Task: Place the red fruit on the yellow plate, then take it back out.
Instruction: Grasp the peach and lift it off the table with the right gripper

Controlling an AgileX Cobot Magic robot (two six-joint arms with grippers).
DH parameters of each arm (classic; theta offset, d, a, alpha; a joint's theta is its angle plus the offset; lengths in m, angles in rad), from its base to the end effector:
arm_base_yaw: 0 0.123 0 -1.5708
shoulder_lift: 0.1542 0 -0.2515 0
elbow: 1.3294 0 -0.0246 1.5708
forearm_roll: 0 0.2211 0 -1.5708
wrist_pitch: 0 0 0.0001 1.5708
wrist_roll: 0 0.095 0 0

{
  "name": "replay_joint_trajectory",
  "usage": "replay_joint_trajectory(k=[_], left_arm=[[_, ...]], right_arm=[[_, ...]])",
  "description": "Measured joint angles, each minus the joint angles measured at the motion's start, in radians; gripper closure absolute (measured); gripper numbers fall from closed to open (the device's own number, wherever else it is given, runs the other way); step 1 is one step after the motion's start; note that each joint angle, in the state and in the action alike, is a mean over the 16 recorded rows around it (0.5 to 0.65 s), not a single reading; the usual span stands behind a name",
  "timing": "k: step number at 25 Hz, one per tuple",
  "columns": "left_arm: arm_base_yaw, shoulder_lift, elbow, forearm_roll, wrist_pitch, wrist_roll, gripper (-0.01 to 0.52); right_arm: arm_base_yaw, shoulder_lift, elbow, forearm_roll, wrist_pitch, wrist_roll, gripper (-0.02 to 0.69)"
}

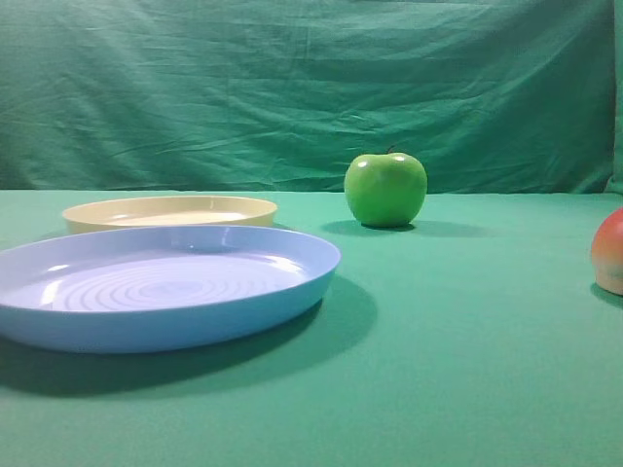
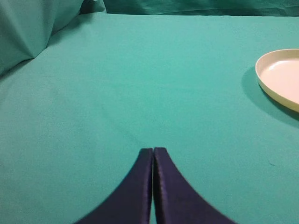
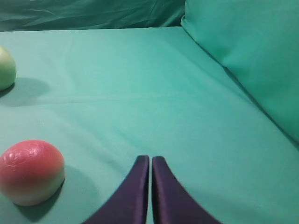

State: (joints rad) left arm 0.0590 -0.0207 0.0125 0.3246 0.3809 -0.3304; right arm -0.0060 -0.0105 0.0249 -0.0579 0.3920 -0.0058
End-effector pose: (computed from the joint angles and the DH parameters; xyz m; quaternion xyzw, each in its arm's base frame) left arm 0.0587 0.0148 0.1770 -0.0703 0.7913 0.0567 0.6047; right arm 0.0600 -0.0025 0.1698 -0.0151 0.8102 -0.0281 0.5853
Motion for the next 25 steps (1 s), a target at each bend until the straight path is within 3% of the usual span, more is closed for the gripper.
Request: replay_joint_trajectory(k=[25], left_arm=[[0.0, 0.0, 0.0, 0.0, 0.0, 0.0, 0.514]], right_arm=[[0.0, 0.0, 0.0, 0.0, 0.0, 0.0, 0.665]])
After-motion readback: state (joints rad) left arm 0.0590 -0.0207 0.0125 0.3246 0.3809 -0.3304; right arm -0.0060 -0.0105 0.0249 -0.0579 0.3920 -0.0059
